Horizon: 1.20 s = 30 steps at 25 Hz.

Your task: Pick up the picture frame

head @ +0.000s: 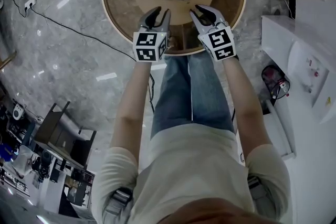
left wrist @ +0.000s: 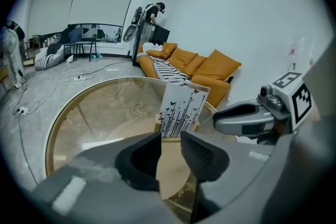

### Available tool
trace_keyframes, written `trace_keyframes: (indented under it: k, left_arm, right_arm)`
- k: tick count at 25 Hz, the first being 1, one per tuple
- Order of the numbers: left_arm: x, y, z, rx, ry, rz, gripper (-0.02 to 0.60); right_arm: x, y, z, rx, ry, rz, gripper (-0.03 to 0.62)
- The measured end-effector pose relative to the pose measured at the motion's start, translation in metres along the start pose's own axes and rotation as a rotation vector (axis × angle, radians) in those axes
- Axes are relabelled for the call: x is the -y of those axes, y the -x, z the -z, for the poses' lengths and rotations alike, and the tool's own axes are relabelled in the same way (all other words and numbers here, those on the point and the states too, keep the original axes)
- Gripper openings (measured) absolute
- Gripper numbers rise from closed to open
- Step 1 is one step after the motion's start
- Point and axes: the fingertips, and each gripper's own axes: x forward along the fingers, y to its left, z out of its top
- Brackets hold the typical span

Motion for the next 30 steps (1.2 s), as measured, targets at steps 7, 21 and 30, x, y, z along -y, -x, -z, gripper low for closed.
trace_keyframes:
  k: [7, 21, 30]
  left_arm:
    - [-0.019, -0.024, 0.005, 0.006, -0.042, -0.018, 0.177]
    - [-0.034, -0.055, 0.000, 0.019, -0.122, -0.003, 0.130]
    - [-0.032, -0.050, -0.008, 0.022, -0.142, -0.010, 0.057]
  right_arm:
    - [0.010, -0.032, 0.006, -0.017, 0.046, -0.014, 0.163]
    - [0.017, -0.068, 0.028, -0.074, 0.165, -0.030, 0.175]
    - [0.018, -0.066, 0.025, -0.072, 0.162, -0.016, 0.156]
